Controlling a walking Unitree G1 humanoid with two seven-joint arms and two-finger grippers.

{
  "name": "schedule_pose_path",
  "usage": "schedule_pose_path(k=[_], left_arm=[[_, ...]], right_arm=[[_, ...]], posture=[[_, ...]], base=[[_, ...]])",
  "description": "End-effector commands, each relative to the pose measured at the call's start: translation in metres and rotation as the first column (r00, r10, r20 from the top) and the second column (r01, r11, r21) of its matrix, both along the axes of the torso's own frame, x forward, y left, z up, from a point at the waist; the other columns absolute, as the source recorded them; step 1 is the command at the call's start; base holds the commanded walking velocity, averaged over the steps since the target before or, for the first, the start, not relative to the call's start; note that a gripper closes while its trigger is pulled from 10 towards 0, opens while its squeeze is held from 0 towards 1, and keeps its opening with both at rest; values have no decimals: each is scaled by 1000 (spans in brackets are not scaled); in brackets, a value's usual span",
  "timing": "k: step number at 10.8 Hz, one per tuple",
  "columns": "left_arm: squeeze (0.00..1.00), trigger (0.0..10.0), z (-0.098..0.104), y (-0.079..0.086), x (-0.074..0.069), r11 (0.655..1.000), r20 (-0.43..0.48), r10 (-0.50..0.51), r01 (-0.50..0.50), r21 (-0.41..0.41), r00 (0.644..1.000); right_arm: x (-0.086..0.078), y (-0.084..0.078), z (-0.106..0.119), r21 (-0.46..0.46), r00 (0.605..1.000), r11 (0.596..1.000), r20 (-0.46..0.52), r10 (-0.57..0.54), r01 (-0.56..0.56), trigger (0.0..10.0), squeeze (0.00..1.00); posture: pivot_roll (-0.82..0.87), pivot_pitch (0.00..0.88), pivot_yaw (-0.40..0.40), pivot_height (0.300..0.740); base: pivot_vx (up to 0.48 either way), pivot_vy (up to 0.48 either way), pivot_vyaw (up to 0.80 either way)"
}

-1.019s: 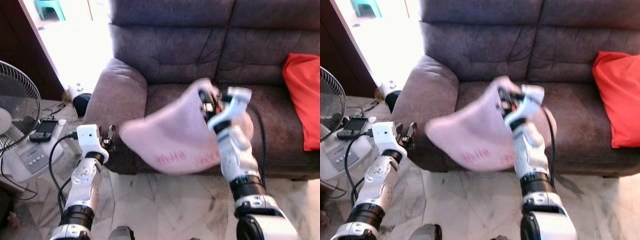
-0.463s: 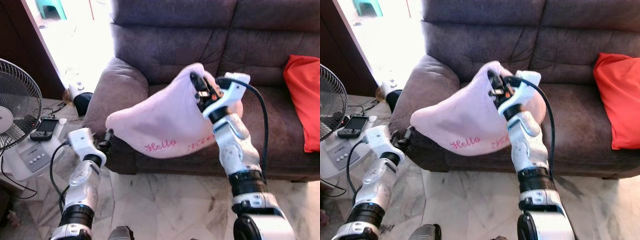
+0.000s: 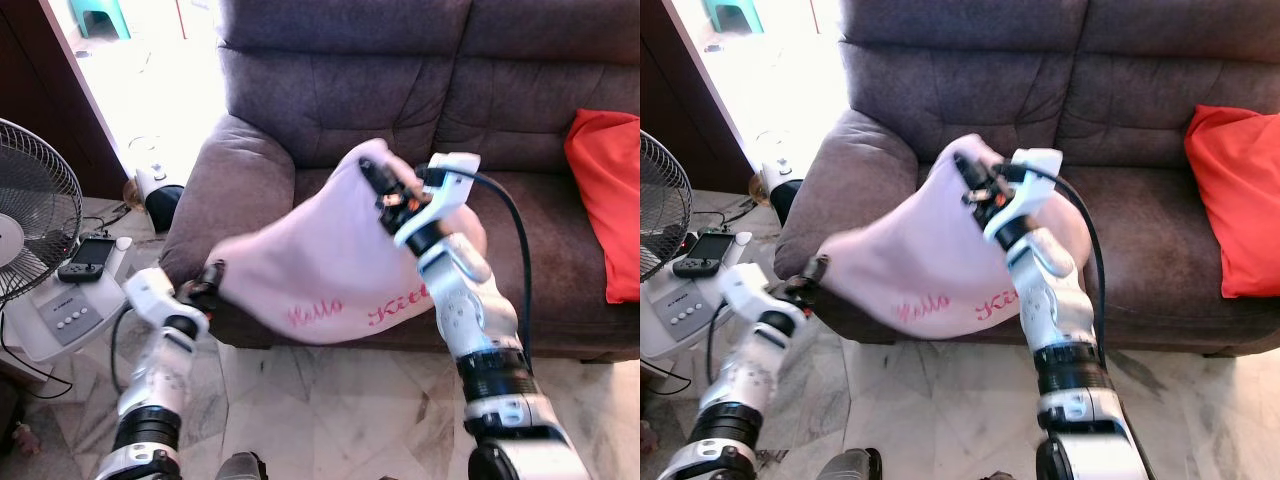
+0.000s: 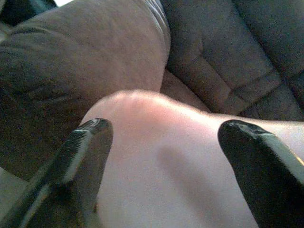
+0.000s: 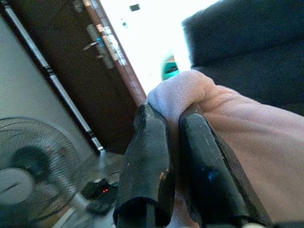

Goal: Move the pillow to the sofa from floor

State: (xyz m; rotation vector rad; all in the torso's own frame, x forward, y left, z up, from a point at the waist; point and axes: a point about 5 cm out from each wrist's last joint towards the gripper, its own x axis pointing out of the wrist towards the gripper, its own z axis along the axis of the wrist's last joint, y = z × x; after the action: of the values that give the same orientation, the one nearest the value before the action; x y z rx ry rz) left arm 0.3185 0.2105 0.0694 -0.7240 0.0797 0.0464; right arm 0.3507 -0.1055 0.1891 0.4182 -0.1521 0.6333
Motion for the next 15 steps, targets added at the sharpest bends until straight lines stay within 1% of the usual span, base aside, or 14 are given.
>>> schedule_pose_path(k=[1, 2, 3, 4, 5, 6, 7, 8, 9, 10, 11, 12, 14, 15], left_arm=[[1000, 10000, -3, 4, 0, 999, -34, 29, -30, -21, 999], [1000, 10000, -4, 8, 1, 997, -51, 61, -63, -37, 997], [0, 10000, -7, 10, 1, 992, -77, 77, -84, -90, 994], [0, 10000, -8, 15, 0, 985, -95, 100, -112, -133, 990], [0, 10000, -10, 17, -1, 980, -115, 112, -129, -151, 987], [0, 10000, -20, 17, -4, 979, -196, 95, -127, -157, 976], [0, 10000, -29, 10, -7, 986, -256, 26, -67, -153, 966], [0, 10000, -31, 6, -8, 991, -273, -4, -33, -131, 962], [0, 10000, -31, 4, -8, 996, -279, -9, -16, -86, 960], [0, 10000, -32, 2, -5, 994, -291, -13, -20, -110, 957], [0, 10000, -34, 0, -4, 993, -320, -29, -9, -114, 947], [0, 10000, -35, -1, -4, 993, -329, -34, -6, -120, 944], [0, 10000, -36, 0, -4, 987, -346, -18, -39, -155, 938], [0, 10000, -42, 1, -7, 985, -388, -14, -55, -165, 922]], right_arm=[[-8, 5, 36, 33, 984, 996, 165, 71, -78, 10000, 0], [-10, 6, 35, 23, 980, 994, 172, 101, -107, 10000, 0], [-12, 6, 33, 11, 979, 993, 169, 115, -118, 10000, 0], [-12, 5, 33, 9, 979, 993, 166, 117, -120, 10000, 0], [-13, 5, 33, 10, 979, 992, 165, 119, -123, 10000, 0], [-14, 5, 33, 10, 978, 992, 164, 125, -129, 10000, 0], [-14, 6, 33, 11, 978, 991, 166, 128, -132, 10000, 0], [-14, 6, 34, 12, 978, 991, 167, 128, -132, 10000, 0], [-14, 5, 35, 15, 977, 991, 171, 127, -132, 10000, 0], [-15, 5, 37, 18, 976, 991, 176, 130, -135, 10000, 0], [-16, 4, 38, 18, 975, 991, 180, 129, -134, 10000, 0], [-16, 3, 39, 18, 975, 991, 183, 128, -133, 10000, 0], [-17, 3, 41, 23, 973, 990, 190, 130, -137, 10000, 0], [-17, 2, 42, 25, 973, 990, 190, 131, -138, 10000, 0]], posture=[[67, 70, -60, 740], [67, 70, -60, 740], [65, 69, -61, 740], [65, 69, -61, 740], [67, 70, -62, 740], [69, 71, -61, 740], [70, 69, -59, 740], [69, 69, -58, 740], [69, 67, -56, 740], [65, 65, -55, 740], [62, 64, -54, 740], [61, 65, -53, 740], [60, 66, -52, 740], [60, 67, -52, 740]], base=[[0, 0, 0], [0, 0, 0], [0, 0, 0], [0, 0, 0], [0, 0, 0], [0, 0, 0], [0, 0, 0], [0, 0, 0], [0, 0, 0], [0, 0, 0], [0, 0, 0], [0, 0, 0], [0, 0, 0], [0, 0, 0]])
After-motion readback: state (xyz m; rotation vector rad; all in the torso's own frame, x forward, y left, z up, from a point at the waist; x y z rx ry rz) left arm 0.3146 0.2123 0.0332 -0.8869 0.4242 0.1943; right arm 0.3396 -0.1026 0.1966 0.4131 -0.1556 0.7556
